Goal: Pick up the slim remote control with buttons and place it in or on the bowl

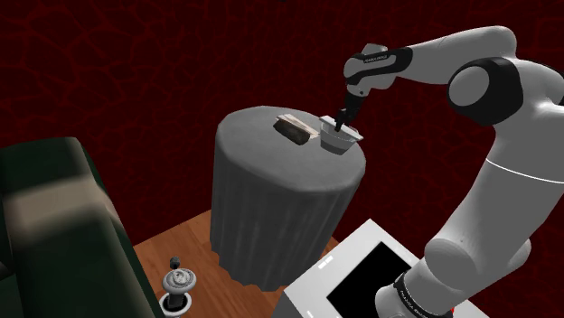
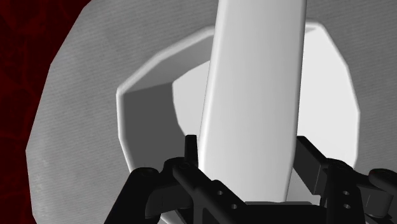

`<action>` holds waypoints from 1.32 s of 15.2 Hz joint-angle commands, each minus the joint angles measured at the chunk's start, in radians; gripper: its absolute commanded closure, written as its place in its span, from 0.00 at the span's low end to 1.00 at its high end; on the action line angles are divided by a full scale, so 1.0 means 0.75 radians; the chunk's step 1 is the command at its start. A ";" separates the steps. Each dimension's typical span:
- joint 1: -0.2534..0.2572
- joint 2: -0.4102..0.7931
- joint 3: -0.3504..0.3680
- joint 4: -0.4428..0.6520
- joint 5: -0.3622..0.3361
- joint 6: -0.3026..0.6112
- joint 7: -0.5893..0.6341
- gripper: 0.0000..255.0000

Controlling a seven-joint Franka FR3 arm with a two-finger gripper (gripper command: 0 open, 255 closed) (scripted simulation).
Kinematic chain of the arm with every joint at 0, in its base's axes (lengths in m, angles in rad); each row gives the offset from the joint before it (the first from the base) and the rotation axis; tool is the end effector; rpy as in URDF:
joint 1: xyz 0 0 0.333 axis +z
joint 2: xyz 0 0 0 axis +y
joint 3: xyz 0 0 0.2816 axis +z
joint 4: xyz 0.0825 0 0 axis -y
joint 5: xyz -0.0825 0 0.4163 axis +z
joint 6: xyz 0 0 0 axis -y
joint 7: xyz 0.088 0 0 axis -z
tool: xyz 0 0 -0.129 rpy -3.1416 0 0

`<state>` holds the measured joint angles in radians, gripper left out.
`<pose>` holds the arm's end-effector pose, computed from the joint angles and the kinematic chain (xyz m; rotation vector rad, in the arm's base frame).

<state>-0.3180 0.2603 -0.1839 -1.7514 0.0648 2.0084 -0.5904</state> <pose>0.5759 -0.3045 0.3542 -3.1307 -0.1052 -0.0115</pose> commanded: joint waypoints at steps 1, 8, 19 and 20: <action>0.000 0.001 0.000 -0.001 0.000 0.001 0.000 1.00; 0.000 0.001 0.000 -0.001 0.000 0.001 0.000 0.00; -0.001 -0.036 -0.004 0.121 -0.010 -0.156 0.007 0.00; -0.001 -0.036 -0.004 0.121 -0.010 -0.156 0.007 0.00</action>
